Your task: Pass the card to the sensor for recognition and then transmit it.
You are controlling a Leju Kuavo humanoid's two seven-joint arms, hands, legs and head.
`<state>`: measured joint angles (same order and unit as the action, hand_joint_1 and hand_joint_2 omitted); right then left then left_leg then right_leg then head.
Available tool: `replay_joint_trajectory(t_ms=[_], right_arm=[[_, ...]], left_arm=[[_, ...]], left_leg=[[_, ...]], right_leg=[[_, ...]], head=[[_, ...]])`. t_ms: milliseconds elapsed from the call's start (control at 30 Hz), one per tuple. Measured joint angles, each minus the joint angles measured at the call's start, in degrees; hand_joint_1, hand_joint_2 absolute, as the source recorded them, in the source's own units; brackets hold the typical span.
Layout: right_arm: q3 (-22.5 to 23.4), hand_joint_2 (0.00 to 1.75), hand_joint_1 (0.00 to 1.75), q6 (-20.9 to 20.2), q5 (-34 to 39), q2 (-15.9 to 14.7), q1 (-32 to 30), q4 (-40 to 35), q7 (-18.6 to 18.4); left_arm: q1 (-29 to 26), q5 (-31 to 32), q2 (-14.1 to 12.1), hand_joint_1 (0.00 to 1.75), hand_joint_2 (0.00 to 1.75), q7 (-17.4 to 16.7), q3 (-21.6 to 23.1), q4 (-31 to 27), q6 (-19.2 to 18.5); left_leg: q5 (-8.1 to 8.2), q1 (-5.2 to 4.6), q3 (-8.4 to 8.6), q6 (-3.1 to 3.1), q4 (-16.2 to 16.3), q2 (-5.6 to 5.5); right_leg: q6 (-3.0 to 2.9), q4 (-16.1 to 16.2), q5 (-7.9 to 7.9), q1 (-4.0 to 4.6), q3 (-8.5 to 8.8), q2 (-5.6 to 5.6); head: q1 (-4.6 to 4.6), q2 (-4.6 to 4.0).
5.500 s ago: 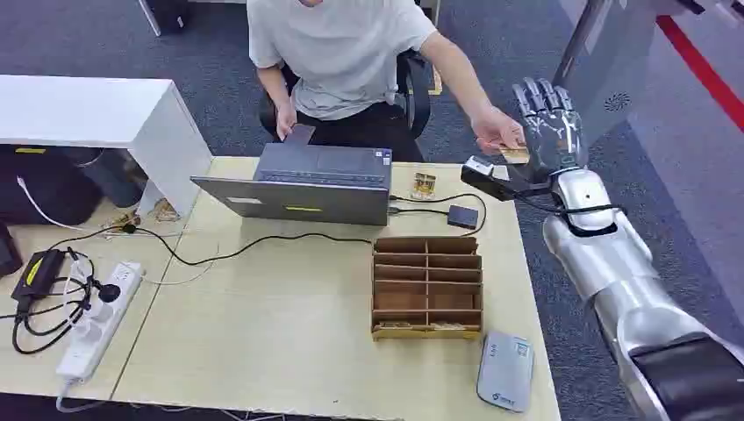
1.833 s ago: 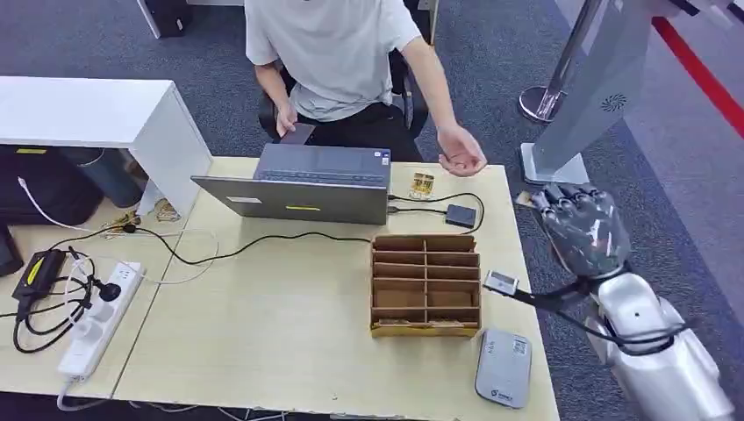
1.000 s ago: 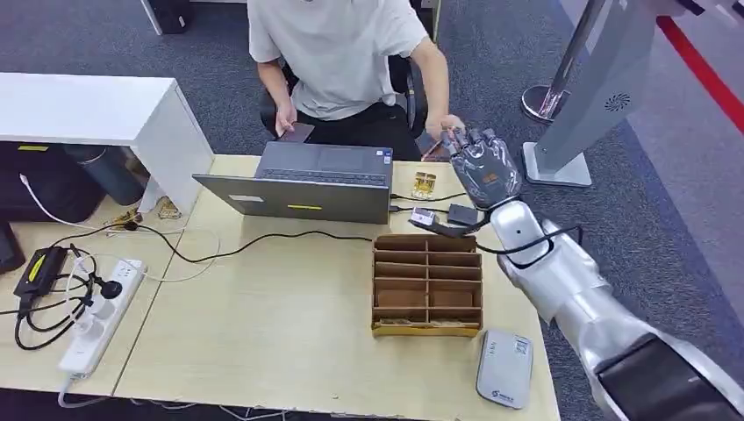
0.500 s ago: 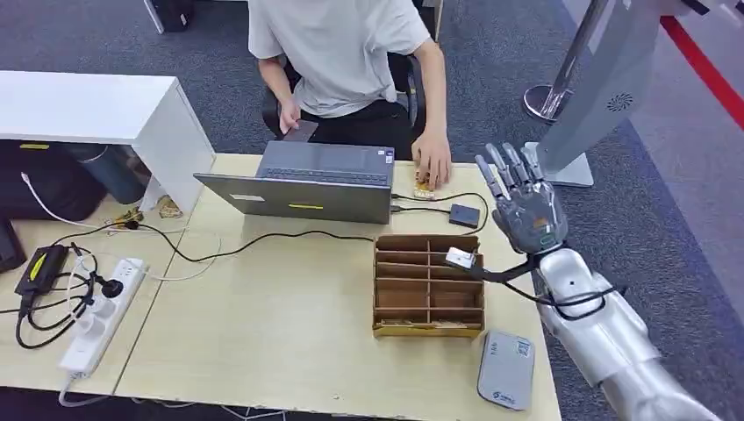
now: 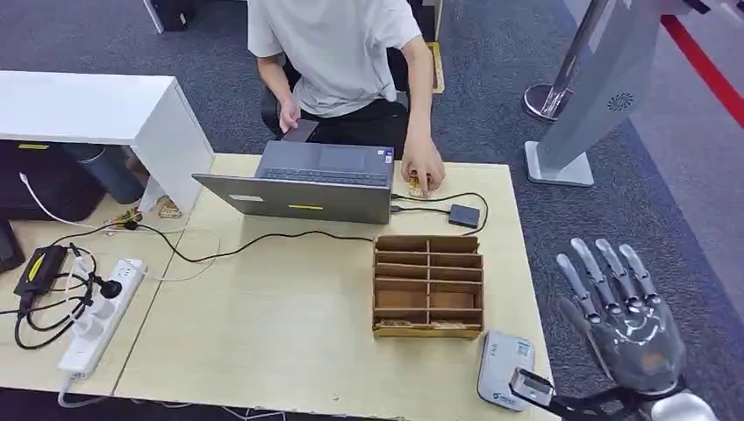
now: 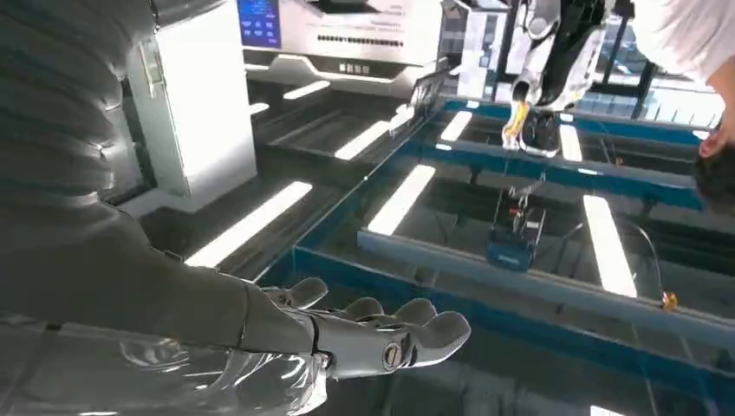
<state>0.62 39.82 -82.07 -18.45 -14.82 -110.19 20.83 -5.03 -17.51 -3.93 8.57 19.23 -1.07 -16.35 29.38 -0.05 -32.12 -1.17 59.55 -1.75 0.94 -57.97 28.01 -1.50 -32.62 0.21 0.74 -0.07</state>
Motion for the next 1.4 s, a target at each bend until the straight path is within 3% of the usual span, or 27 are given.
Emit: replay_joint_trajectory(t_ms=[133, 300, 400, 533, 767, 1000, 1100, 1233, 1400], right_arm=[[1.6, 1.75, 0.00, 0.0, -0.7, 1.0, -4.7, -4.8, 0.0], [0.2, 1.75, 0.00, 0.0, -3.1, 1.0, -8.5, -7.2, -5.9], [-3.4, 1.75, 0.00, 0.0, -2.6, -0.9, -10.7, -7.2, -10.8], [-10.6, 1.75, 0.00, -0.1, 1.4, -5.8, -11.9, -5.8, -15.8], [-22.2, 1.75, 0.00, 0.0, 5.2, -12.3, -9.9, -0.6, -21.0], [-29.3, 1.75, 0.00, 0.0, 5.9, -13.6, -6.4, 3.3, -20.4], [-30.2, 1.75, 0.00, 0.0, 5.8, -11.3, -3.8, 6.1, -16.5], [-28.7, 1.75, 0.00, 0.0, 4.5, -3.6, 0.6, 12.2, -8.0], [-25.6, 1.75, 0.00, 0.0, 3.3, 4.3, 4.3, 18.7, -4.4]], left_arm=[[-0.1, -1.1, 0.4, 0.00, 1.75, 0.0, -0.4, 0.0, 0.1], [-0.2, -2.3, 0.8, 0.00, 1.75, 0.1, -0.6, 0.0, 0.2], [-0.3, -2.6, 0.9, 0.00, 1.75, 0.4, -0.6, 0.0, 0.2], [-0.6, -3.0, 0.9, 0.00, 1.75, 0.6, -0.9, 0.0, -0.1], [-0.7, -3.5, 0.9, 0.00, 1.75, 0.6, -0.9, 0.0, -0.3], [-0.9, -3.6, 0.9, 0.00, 1.75, 0.7, -0.9, 0.0, -0.3], [-0.9, -3.1, 0.9, 0.00, 1.75, 0.7, -0.9, 0.0, -0.5], [-0.7, -2.3, 0.7, 0.00, 1.75, 0.4, -0.8, 0.0, -0.9], [-0.5, -1.8, 0.3, 0.00, 1.75, 0.1, -0.3, 0.0, -1.0]], left_leg=[[0.00, 0.01, 0.03, 0.01, 0.0, 0.06], [0.00, 0.01, 0.04, 0.00, 0.0, 0.06], [0.00, 0.01, 0.03, 0.00, 0.0, 0.05], [0.01, 0.01, 0.03, 0.00, 0.0, 0.09], [0.01, 0.01, 0.05, -0.01, 0.0, 0.07], [0.01, 0.05, 0.06, 0.00, 0.0, 0.08], [0.00, 0.11, 0.07, 0.01, 0.0, 0.15], [-0.02, 0.13, 0.14, 0.03, 0.0, 0.18], [-0.07, 0.14, 0.15, 0.12, 0.0, 0.17]], right_leg=[[0.00, 0.0, 0.00, 0.00, 0.02, 0.01], [0.00, 0.0, 0.00, 0.00, 0.05, 0.02], [0.00, 0.0, 0.00, 0.00, 0.06, 0.02], [0.00, 0.0, 0.00, 0.00, 0.05, 0.05], [0.00, 0.0, 0.00, 0.00, 0.06, 0.05], [-0.01, 0.0, 0.00, 0.02, 0.06, 0.06], [-0.02, 0.0, -0.01, 0.08, 0.06, 0.14], [-0.04, 0.0, -0.02, 0.10, 0.06, 0.18], [-0.10, -0.1, -0.06, 0.11, 0.07, 0.17]], head=[[-0.02, 0.00], [-0.02, 0.00], [-0.02, 0.00], [-0.02, 0.00], [-0.02, 0.00], [-0.02, 0.00], [-0.02, 0.00], [0.02, 0.00], [0.00, 0.00]])
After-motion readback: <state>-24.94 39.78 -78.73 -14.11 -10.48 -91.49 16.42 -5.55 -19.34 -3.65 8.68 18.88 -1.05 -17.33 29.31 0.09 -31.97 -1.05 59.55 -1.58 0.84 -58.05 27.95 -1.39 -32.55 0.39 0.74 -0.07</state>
